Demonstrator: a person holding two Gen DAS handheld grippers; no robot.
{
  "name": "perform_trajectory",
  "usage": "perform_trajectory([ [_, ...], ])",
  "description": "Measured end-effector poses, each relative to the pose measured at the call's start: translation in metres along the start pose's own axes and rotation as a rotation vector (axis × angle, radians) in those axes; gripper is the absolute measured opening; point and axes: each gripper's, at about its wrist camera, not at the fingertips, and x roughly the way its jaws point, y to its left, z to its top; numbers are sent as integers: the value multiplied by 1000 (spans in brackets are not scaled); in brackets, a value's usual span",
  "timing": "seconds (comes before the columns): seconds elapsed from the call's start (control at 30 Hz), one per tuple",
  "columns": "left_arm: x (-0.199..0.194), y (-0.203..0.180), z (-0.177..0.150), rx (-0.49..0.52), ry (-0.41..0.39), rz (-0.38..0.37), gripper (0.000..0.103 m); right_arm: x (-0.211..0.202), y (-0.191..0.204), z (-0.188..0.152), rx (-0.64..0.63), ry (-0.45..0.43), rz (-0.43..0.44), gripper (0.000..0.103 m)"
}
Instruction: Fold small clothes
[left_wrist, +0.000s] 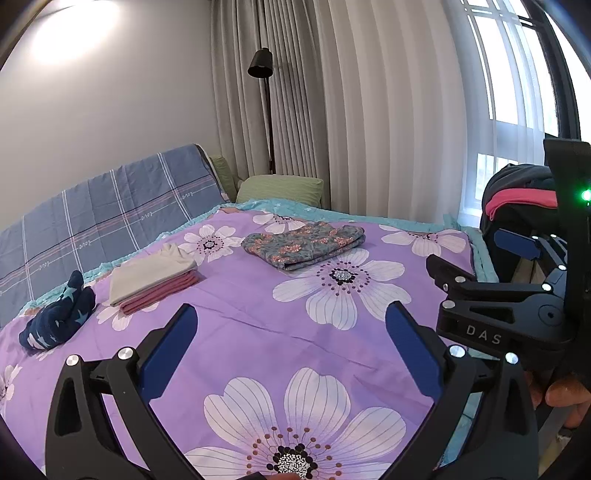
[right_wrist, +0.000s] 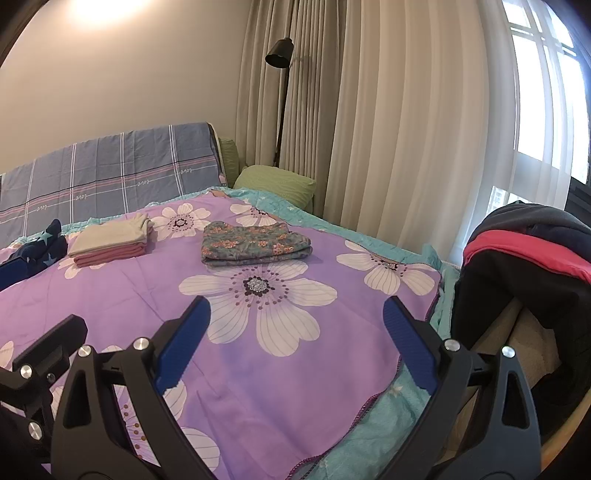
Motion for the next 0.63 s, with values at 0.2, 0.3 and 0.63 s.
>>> perform_trajectory([
  [0.2, -1, 1, 0, -8, -1, -4, 102, 1, -1, 0, -5, -6, -3, 96],
  [0.3, -1, 1, 0, -5, -1, -7, 102, 0, 0, 0, -4, -5, -2, 96],
  [0.63, 0, -1, 1, 1, 1, -10, 102, 0, 1, 0, -9, -4, 1, 96],
])
